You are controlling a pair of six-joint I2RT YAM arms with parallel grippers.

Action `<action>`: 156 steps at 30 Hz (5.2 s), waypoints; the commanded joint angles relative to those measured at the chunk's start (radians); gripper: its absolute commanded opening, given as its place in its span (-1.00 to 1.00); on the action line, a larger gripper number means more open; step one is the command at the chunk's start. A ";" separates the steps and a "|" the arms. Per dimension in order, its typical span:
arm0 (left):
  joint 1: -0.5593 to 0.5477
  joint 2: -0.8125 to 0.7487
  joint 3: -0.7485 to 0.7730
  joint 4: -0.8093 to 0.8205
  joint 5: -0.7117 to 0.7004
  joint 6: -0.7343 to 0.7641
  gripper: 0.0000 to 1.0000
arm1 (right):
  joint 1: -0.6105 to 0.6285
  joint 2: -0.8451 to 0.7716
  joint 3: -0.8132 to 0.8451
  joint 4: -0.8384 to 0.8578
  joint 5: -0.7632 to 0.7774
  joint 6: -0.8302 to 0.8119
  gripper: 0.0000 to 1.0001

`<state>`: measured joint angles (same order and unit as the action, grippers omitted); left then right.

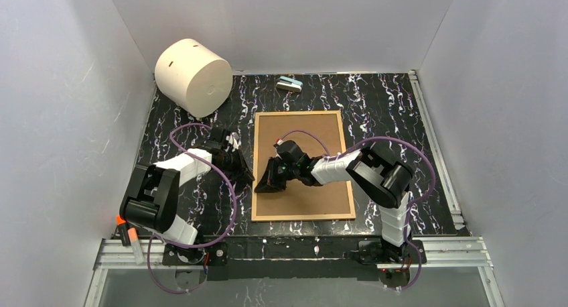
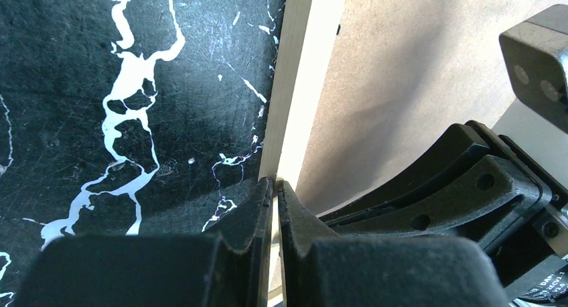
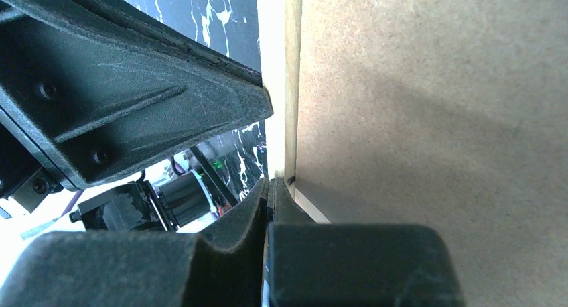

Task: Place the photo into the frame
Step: Install the photo frame at the center of the board.

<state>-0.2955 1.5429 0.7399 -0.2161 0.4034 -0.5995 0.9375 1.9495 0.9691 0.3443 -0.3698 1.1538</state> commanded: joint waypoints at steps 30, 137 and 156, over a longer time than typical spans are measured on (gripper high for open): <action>0.003 0.085 -0.047 -0.113 -0.164 0.024 -0.99 | -0.021 0.013 -0.148 -0.128 0.157 -0.088 -0.62; 0.004 0.128 -0.053 -0.083 -0.100 0.041 -0.99 | -0.022 -0.030 -0.242 0.500 -0.012 0.003 -0.76; 0.003 0.134 -0.052 -0.086 -0.095 0.044 -0.99 | -0.022 0.051 -0.185 0.538 -0.034 0.020 -0.77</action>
<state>-0.2665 1.5837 0.7536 -0.2245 0.4610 -0.5949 0.9176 1.9858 0.7471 0.8421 -0.3935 1.1755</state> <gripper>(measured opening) 0.029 0.118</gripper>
